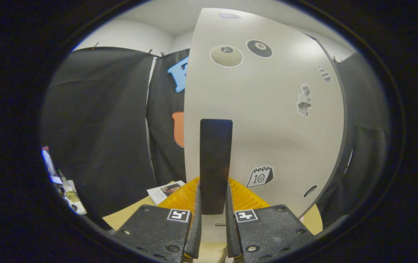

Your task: Open the shoe cabinet door, grab the shoes and put them into the shoe cabinet, then close the shoe cabinet door.

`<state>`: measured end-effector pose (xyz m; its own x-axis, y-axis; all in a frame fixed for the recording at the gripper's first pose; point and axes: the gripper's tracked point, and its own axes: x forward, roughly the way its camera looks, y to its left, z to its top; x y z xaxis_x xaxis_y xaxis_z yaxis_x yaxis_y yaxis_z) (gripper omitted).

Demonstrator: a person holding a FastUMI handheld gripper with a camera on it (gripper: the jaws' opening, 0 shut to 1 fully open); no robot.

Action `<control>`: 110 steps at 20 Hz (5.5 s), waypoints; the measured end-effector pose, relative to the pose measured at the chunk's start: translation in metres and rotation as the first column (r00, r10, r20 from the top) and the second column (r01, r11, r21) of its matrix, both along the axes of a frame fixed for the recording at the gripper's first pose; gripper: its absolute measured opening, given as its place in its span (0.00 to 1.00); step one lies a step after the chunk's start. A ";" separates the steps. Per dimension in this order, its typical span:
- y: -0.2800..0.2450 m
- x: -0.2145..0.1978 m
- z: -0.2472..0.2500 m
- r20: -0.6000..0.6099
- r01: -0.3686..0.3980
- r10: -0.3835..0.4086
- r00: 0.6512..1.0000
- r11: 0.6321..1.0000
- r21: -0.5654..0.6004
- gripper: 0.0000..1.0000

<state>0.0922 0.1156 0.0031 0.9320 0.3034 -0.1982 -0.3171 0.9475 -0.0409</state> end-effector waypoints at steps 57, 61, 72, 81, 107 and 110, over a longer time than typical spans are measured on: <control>-0.354 -0.235 0.018 0.214 0.239 -0.251 0.944 0.968 0.078 0.45; -0.334 -0.276 0.024 0.330 0.290 -0.298 0.896 0.954 0.075 0.97; -0.206 -0.247 -0.052 0.375 0.201 -0.219 0.901 0.976 0.086 1.00; -0.113 -0.175 -0.183 0.233 0.134 -0.126 0.964 0.991 -0.018 1.00; -0.087 -0.051 -0.465 -0.493 0.201 -0.116 0.862 0.972 0.123 0.18; -0.090 -0.054 -0.453 -0.486 0.200 -0.122 0.865 0.973 0.112 0.15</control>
<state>0.0386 0.0254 -0.4500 0.7761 0.2200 -0.5910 -0.1033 0.9689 0.2251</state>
